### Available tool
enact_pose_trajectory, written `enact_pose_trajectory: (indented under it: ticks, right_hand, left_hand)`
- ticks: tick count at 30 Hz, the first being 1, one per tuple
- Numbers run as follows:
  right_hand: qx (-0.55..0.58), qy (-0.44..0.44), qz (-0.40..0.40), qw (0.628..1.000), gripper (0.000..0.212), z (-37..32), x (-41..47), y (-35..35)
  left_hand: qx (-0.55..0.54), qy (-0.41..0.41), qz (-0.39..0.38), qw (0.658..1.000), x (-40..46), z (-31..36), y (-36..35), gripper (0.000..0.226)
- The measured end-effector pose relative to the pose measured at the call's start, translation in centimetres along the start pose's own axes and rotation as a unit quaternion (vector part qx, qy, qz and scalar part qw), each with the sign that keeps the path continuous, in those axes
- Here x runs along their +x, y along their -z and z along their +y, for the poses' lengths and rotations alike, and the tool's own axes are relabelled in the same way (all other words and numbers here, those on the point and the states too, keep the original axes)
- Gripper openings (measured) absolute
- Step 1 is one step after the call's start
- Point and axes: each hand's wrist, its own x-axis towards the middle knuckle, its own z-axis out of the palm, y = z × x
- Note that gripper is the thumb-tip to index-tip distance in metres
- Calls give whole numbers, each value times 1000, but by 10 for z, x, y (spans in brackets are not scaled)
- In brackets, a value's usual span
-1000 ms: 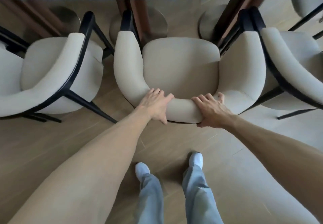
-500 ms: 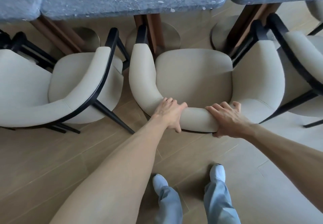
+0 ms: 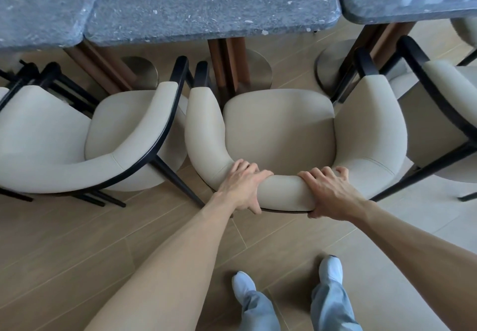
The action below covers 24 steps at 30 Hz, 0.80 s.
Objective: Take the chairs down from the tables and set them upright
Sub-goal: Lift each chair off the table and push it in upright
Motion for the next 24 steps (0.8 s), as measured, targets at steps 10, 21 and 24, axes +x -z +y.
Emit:
enact_pose_trajectory:
  ticks: [10, 21, 24]
  right_hand:
    - [23, -18, 24, 999, 89, -1, -3, -8]
    - [40, -13, 31, 999, 89, 0, 14, 1]
    - [31, -15, 37, 999, 89, 0, 14, 0]
  left_hand:
    - [-18, -31, -2, 999, 6, -10, -6, 98]
    - [12, -51, -6, 999, 20, -28, 8, 95]
    - [21, -49, 0, 999, 19, -25, 7, 96]
